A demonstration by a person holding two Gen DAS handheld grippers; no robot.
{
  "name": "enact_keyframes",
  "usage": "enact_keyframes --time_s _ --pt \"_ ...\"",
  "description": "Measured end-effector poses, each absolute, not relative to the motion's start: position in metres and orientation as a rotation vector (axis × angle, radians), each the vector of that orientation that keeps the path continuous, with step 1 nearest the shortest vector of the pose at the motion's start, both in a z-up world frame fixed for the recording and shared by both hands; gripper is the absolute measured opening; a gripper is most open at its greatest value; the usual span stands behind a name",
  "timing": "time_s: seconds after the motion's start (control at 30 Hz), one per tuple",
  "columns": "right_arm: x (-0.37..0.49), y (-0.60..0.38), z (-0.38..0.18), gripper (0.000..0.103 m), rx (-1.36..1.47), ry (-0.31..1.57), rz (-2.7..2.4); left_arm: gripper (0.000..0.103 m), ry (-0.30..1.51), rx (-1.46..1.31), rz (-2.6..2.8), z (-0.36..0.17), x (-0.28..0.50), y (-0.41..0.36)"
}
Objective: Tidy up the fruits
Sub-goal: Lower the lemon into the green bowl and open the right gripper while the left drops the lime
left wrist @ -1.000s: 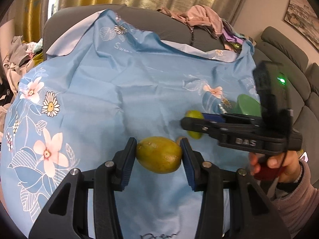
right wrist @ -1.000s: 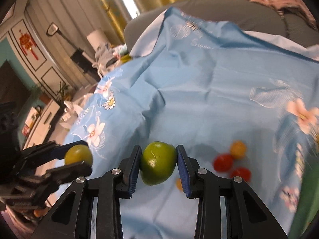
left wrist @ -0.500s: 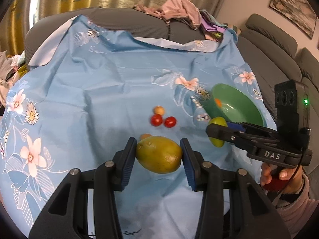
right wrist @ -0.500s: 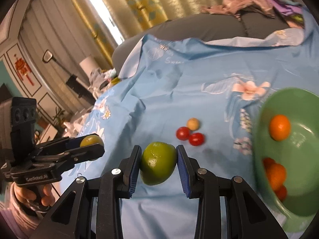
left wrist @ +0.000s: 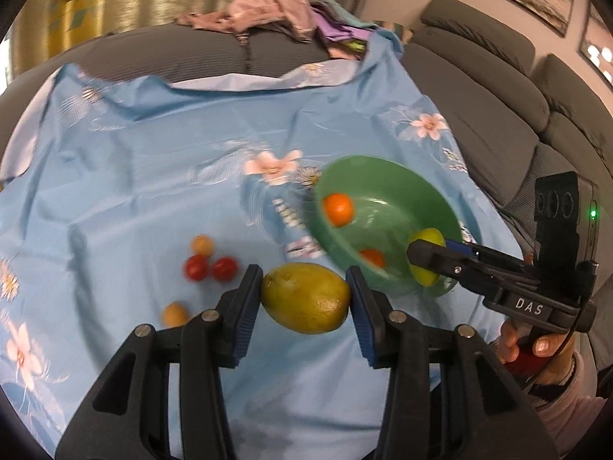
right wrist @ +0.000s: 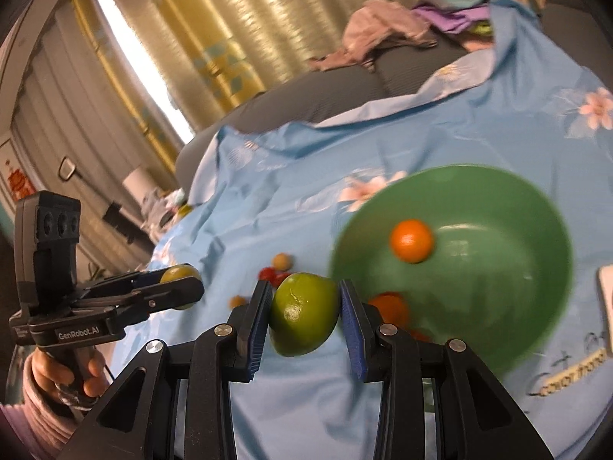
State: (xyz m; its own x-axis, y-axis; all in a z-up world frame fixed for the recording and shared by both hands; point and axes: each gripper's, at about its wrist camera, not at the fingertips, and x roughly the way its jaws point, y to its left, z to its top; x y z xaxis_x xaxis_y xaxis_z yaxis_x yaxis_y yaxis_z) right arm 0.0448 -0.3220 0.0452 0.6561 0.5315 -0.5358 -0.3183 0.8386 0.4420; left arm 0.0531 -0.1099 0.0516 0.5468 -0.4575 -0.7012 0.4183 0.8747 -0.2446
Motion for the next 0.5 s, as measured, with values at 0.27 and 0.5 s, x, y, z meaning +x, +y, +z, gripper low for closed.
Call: enact_keyframes --time_s 0.27,0.5 --pt "0.045 -0.363 0.038 0.037 0.381 0.684 0.407 0.044 0.866 0.001 -0.603 0.05 0.079 -0.169" --pt "0.044 -0.386 0.031 0.038 0.385 0.689 0.337 0.044 0.898 0.071 -0.628 0.038 0.098 -0.208"
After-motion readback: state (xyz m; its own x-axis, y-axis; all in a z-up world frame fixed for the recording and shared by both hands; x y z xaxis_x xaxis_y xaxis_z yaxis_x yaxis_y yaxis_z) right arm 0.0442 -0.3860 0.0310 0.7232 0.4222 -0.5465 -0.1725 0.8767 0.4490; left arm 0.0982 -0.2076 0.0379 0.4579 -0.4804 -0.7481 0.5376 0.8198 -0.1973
